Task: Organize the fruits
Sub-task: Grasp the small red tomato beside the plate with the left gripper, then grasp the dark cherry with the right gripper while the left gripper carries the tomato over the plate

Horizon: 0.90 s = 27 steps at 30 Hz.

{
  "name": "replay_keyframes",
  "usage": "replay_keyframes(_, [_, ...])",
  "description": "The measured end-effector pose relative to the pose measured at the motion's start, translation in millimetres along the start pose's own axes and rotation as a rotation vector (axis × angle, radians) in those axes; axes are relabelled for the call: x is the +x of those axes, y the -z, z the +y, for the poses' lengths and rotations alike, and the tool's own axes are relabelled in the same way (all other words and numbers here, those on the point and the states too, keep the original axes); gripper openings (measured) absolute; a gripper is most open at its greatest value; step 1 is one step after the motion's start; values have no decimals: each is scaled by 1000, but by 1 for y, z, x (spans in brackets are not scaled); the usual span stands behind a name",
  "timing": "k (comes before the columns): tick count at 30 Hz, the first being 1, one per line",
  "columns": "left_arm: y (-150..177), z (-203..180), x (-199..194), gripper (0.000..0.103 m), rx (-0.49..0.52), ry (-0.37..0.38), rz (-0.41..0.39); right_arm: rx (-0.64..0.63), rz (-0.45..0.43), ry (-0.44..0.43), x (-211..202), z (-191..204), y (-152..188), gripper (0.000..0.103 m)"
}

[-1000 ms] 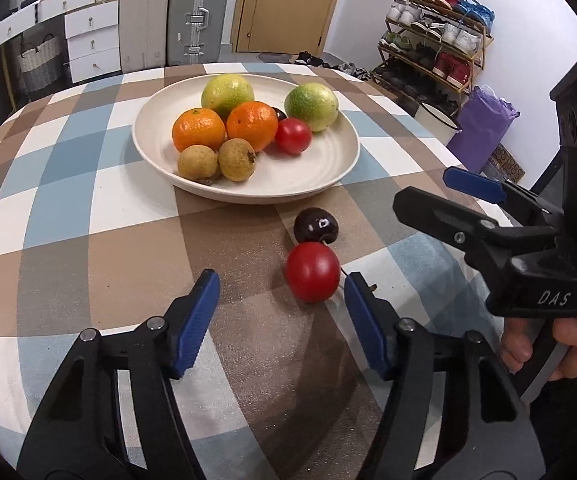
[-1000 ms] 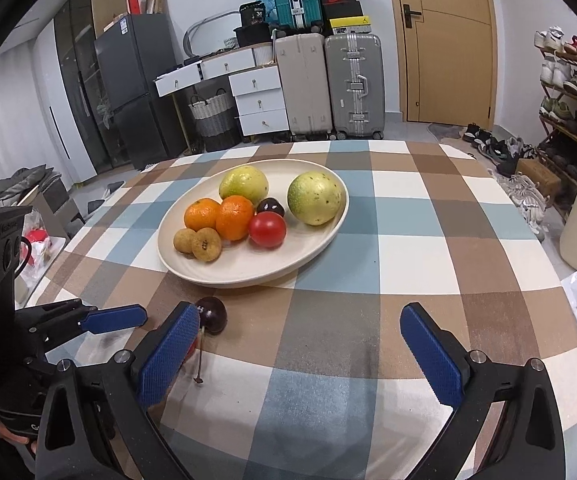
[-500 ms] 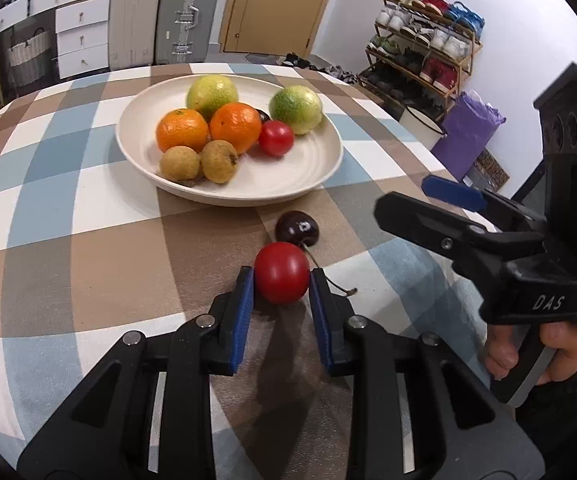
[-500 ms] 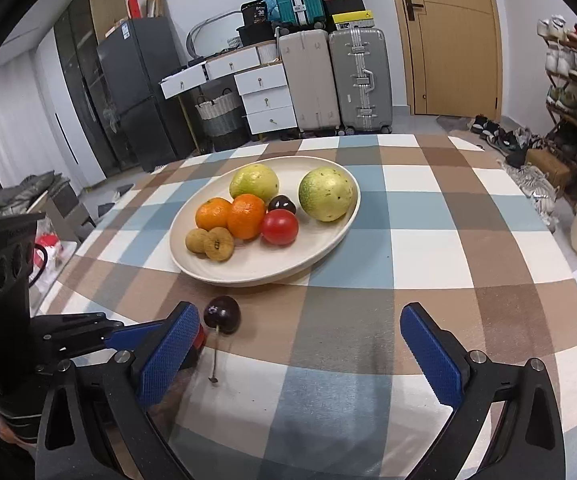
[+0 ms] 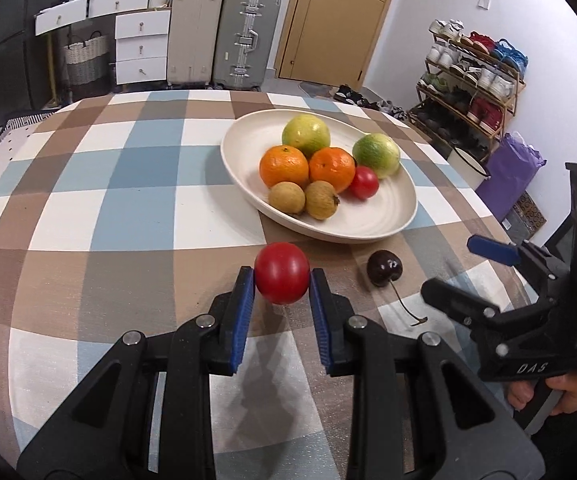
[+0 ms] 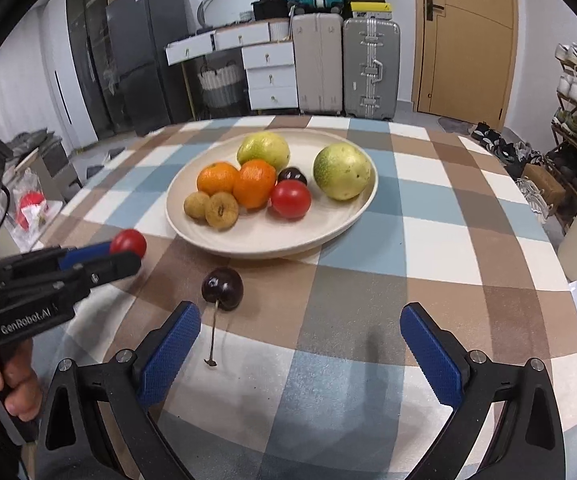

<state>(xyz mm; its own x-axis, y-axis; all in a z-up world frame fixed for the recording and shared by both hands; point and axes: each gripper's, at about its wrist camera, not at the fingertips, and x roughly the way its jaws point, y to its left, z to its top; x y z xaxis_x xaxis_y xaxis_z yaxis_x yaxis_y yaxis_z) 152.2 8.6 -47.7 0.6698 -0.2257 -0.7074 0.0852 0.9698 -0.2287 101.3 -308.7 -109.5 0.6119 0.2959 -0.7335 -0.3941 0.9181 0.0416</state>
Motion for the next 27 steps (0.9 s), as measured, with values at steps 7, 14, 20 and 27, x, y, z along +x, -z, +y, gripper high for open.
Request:
replay_keyframes(7, [0, 3, -4, 25, -11, -1, -22, -26, 88, 21, 24, 23, -5, 101])
replay_keyframes(14, [-2, 11, -7, 25, -53, 1, -34, -62, 107, 39, 38, 43, -10, 78])
replay_keyframes(20, [-2, 12, -8, 25, -57, 1, -36, -75, 92, 14, 36, 50, -11, 53])
replay_keyframes(27, [-2, 12, -10, 25, -55, 5, -45, -69, 84, -32, 31, 49, -10, 27])
